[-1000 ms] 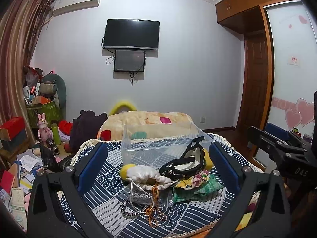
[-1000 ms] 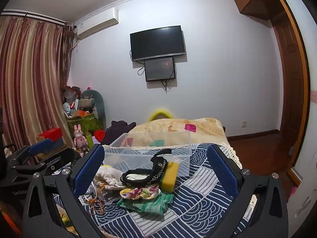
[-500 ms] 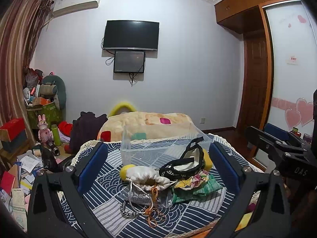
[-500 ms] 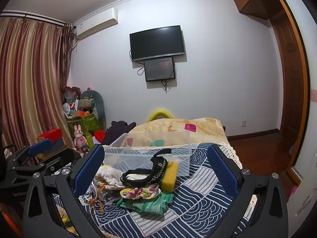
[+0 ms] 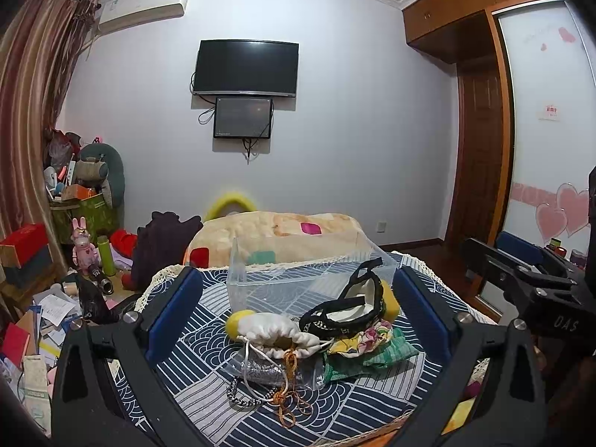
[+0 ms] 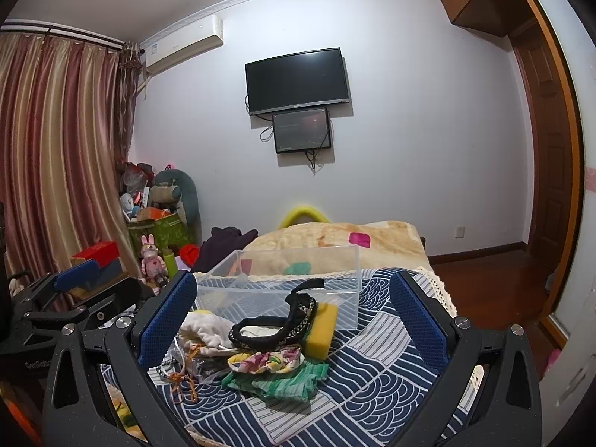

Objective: Organize soft objects

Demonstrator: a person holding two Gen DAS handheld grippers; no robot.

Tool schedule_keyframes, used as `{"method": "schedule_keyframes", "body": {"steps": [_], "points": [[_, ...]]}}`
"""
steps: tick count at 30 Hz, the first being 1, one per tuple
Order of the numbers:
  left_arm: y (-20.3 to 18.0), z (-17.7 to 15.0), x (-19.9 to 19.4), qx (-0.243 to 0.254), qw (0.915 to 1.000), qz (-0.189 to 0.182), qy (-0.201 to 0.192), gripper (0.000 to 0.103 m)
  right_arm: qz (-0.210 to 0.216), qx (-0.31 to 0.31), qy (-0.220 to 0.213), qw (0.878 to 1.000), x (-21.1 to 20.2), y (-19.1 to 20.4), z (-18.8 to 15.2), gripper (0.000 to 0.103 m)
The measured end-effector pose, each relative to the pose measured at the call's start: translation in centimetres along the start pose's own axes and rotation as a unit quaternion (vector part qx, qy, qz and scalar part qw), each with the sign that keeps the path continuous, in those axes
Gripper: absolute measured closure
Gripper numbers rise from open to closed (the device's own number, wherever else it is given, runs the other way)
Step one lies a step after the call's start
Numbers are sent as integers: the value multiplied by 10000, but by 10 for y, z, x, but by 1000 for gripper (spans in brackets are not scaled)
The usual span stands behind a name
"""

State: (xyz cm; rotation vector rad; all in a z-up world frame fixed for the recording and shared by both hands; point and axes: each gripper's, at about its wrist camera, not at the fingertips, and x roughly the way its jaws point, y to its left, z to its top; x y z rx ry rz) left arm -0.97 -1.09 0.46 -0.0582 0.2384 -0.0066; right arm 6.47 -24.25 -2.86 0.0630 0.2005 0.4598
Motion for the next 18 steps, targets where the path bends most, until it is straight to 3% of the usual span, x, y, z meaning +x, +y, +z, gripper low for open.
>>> {"method": "schedule_keyframes", "body": {"steps": [18], "points": [[4, -2, 6, -55, 9999, -145, 56, 0, 110, -46, 101, 9999, 6, 2, -6, 0]]}}
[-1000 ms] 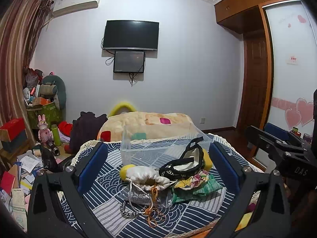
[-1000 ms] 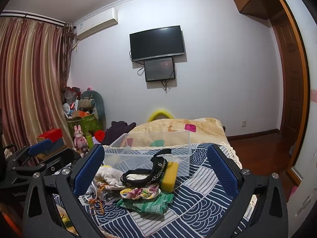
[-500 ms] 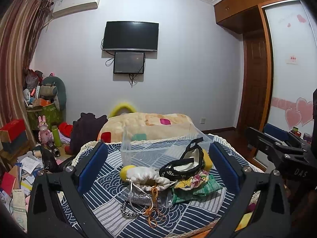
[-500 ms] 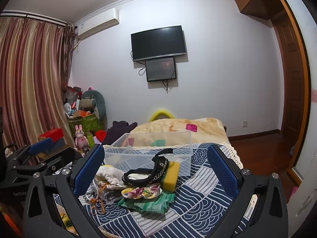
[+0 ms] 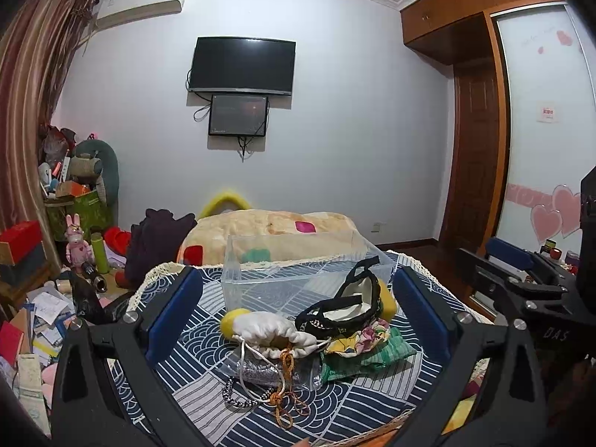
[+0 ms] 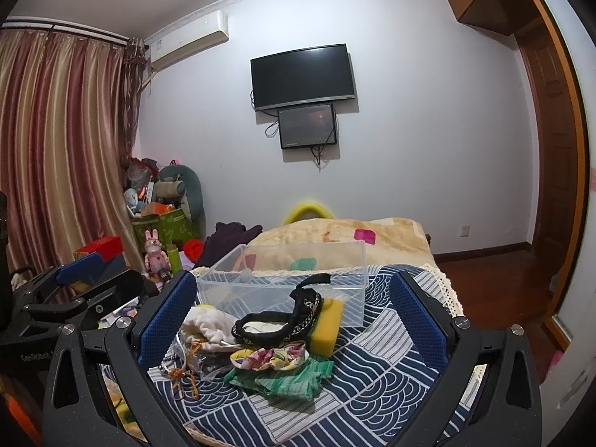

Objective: Organize soft objects
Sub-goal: 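Grasp the white drawstring pouch with the left tool while the right tool grasps the black strap bag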

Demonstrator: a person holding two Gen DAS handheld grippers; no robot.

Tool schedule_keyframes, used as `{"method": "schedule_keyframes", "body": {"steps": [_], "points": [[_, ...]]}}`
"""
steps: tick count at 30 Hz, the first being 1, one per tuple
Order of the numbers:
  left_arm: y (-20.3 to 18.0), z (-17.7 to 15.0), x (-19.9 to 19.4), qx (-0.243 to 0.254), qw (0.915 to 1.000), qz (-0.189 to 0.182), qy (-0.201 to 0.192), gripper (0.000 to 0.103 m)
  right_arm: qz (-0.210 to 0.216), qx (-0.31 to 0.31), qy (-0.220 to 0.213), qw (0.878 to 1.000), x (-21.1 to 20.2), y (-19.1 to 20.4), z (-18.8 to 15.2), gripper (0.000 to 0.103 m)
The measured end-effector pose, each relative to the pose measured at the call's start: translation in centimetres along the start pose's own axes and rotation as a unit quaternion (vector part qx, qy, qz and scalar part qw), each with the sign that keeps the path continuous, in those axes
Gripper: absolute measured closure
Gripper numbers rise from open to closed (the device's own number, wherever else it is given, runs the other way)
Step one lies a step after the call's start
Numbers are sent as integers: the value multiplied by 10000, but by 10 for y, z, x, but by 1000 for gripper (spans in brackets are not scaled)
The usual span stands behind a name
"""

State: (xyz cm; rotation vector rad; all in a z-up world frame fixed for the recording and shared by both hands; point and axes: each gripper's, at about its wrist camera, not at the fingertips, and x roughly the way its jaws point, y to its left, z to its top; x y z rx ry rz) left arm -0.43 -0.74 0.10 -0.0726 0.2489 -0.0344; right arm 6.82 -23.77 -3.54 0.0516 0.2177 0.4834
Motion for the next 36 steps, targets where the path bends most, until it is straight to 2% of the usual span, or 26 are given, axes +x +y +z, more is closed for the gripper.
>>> {"method": "schedule_keyframes", "body": {"steps": [5, 9, 13, 18, 20, 24, 28, 32, 35, 36], "points": [[11, -8, 16, -124, 9997, -26, 221, 1, 4, -45, 172, 9998, 12, -2, -7, 0], [21, -15, 32, -207, 9988, 100, 428, 16, 58, 40, 370, 9993, 23, -6, -14, 7], [31, -22, 47, -271, 9976, 178, 617, 22, 88, 95, 663, 9977, 36, -10, -21, 17], [43, -34, 66, -415, 9947, 11, 940, 40, 173, 102, 939, 9954, 49, -11, -30, 31], [45, -39, 75, -458, 9932, -46, 1071, 40, 242, 81, 1043, 9942, 53, -9, -33, 39], [44, -48, 87, -459, 9914, -71, 1228, 40, 282, 18, 1205, 9923, 62, -5, -38, 40], [46, -56, 97, -473, 9897, 107, 1346, 40, 248, -49, 1335, 9907, 74, -3, -42, 40], [52, -63, 109, -653, 9866, -38, 1493, 40, 266, -65, 1431, 9893, 84, -3, -45, 41], [51, -67, 115, -686, 9846, -166, 1598, 40, 332, -101, 1552, 9873, 94, 0, -47, 54], [50, -69, 116, -686, 9843, -193, 1617, 40, 366, -94, 1580, 9867, 96, 0, -47, 54]]}}
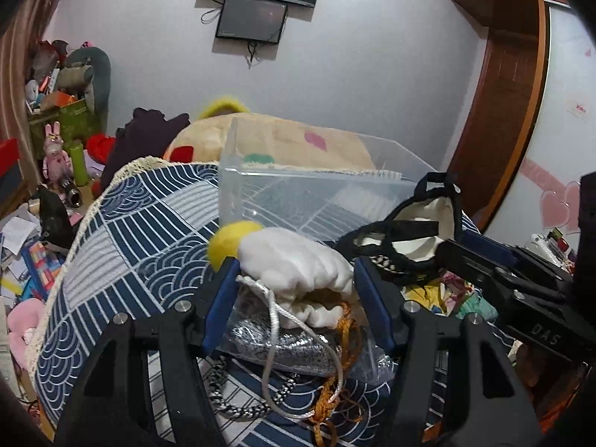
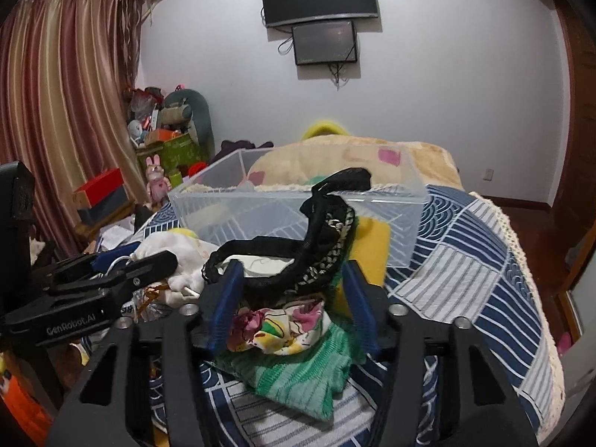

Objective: Organize soft objects
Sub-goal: 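Grasp the white drawstring pouch with the left tool while the right tool grasps the black strap bag, then lower the pouch into the clear box with the left tool while the right tool drops the black bag in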

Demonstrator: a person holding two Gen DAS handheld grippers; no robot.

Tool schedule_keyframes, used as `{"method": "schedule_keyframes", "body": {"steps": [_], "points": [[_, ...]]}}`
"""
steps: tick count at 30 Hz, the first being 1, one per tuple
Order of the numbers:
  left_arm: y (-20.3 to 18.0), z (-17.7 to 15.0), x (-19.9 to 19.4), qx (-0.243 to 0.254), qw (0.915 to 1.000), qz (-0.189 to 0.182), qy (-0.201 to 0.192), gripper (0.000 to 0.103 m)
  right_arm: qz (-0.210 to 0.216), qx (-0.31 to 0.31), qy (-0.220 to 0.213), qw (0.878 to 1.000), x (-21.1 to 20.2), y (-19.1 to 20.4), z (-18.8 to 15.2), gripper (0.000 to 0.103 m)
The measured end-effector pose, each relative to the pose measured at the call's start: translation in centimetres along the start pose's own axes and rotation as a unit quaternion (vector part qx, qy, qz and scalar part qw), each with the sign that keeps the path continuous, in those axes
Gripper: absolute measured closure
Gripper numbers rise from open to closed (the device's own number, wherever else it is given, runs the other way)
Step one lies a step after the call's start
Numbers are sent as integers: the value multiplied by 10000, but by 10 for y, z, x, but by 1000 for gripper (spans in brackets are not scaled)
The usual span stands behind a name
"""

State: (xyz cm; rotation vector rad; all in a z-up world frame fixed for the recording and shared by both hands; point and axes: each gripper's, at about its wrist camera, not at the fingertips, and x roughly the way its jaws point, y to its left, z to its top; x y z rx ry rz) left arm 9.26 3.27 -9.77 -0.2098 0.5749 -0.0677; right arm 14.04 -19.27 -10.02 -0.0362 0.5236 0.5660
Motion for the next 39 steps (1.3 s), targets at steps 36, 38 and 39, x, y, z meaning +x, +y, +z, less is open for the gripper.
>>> {"method": "schedule_keyframes", "body": {"steps": [36, 38, 39], "points": [[-16, 43, -49, 161, 9975, -281, -621, 80, -130, -169, -849, 9962, -28, 0, 38, 95], [-16, 50, -52, 162, 9970, -304, -699, 80, -112, -162, -907, 9957, -29, -1, 43, 95], [-15, 53, -52, 158, 9967, -301, -732, 80, -114, -160, -946, 9953, -29, -3, 47, 95]]}}
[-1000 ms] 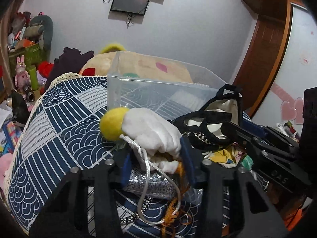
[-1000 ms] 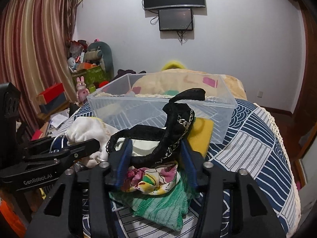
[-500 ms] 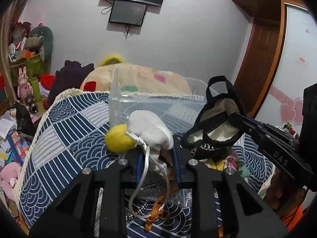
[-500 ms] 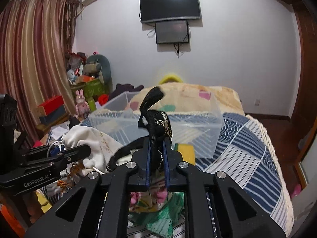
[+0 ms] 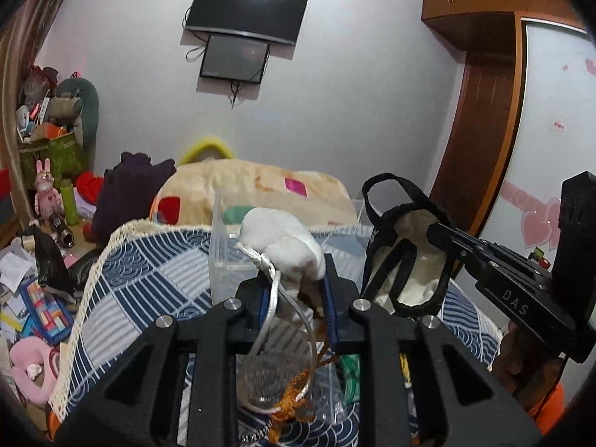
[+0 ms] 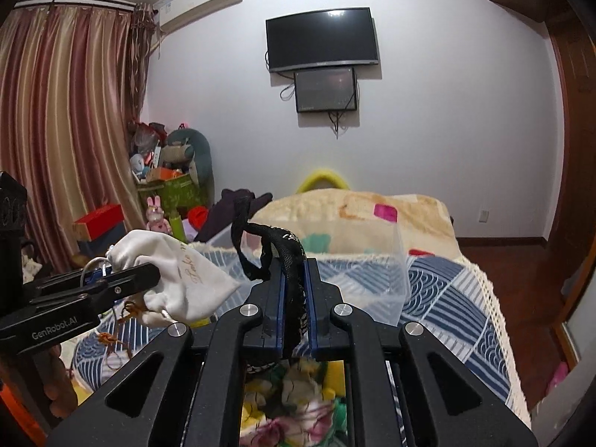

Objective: Organize soft objects
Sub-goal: 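Lower the pouch into the clear box with the left tool while the right tool drops the black bag in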

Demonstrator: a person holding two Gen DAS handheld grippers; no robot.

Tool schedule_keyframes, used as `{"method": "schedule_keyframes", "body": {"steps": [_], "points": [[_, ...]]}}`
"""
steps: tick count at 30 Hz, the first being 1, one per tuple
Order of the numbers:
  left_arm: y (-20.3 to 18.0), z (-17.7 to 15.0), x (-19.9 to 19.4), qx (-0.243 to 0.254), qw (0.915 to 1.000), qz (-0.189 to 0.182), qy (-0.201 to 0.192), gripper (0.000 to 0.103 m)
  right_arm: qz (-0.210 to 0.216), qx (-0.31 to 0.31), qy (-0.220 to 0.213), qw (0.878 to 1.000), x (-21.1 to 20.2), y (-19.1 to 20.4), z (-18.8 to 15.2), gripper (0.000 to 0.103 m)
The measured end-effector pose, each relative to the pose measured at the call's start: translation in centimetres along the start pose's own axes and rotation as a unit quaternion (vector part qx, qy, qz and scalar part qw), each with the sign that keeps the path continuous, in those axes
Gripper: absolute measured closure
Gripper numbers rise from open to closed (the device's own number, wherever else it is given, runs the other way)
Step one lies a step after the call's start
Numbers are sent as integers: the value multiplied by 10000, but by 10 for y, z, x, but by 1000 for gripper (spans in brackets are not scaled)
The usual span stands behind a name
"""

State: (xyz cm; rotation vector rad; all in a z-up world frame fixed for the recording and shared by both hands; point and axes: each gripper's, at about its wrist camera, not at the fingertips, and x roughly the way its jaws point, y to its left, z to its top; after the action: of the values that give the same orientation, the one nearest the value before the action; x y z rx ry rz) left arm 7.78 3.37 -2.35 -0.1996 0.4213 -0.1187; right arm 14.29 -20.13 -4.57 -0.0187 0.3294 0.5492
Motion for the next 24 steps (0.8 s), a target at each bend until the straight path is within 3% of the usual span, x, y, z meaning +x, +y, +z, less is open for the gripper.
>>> {"method": "schedule_keyframes", "body": {"steps": [9, 18, 24], "points": [[11, 31, 10, -92, 9998, -13, -166, 80, -135, -107, -283, 9995, 8, -6, 29, 95], [17, 47, 45, -84, 9998, 144, -107, 80, -377, -71, -478, 9981, 27, -12, 52, 95], [19, 45, 77, -10, 9994, 330, 91, 80, -558, -69, -84, 9984, 57, -19, 44, 95]]}}
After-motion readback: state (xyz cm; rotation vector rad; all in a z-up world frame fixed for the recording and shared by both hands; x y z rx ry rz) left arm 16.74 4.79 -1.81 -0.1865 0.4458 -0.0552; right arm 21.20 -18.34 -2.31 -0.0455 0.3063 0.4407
